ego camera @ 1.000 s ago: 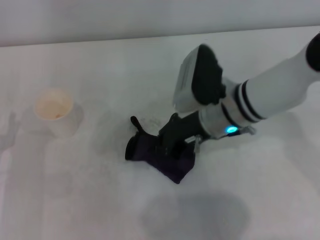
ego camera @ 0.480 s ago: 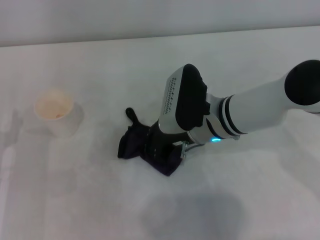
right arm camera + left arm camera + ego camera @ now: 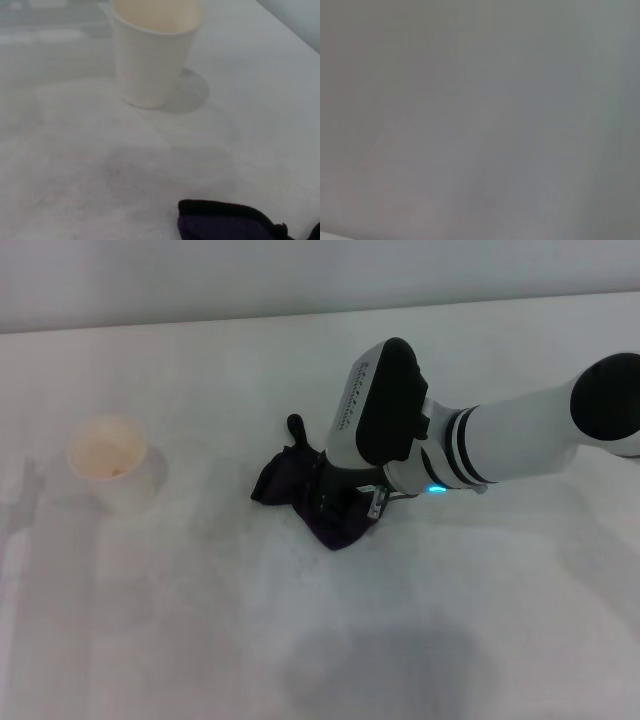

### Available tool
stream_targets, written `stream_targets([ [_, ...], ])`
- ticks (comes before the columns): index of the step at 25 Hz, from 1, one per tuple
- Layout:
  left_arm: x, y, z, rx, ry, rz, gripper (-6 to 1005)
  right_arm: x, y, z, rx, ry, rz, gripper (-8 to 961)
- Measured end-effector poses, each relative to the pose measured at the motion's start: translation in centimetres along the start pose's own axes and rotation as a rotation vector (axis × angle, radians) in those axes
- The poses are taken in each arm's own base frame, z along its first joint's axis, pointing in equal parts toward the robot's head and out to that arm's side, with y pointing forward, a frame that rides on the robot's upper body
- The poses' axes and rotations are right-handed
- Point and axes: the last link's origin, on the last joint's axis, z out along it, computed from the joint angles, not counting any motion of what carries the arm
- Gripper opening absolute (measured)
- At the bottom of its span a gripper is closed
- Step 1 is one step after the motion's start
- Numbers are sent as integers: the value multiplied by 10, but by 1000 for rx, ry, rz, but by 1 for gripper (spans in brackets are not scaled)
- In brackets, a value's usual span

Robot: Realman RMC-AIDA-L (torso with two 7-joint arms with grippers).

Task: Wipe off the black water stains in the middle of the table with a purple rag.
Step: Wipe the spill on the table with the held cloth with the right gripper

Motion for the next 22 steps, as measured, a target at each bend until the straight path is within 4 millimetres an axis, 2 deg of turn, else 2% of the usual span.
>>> stream_targets([
  [3,0,0,0,1,1,0,872,-3,4,0,-33,-11,20,91],
  [14,1,0,2,1,4,-1,872,-15,40,-2,-257,-11,-47,93],
  [18,1,1,2,-2,5,0,872,-15,39,-2,-258,-12,-48,95],
  [22,2,2,3,-6,7,0,872,-13,25,1,-161,-26,-26,96],
])
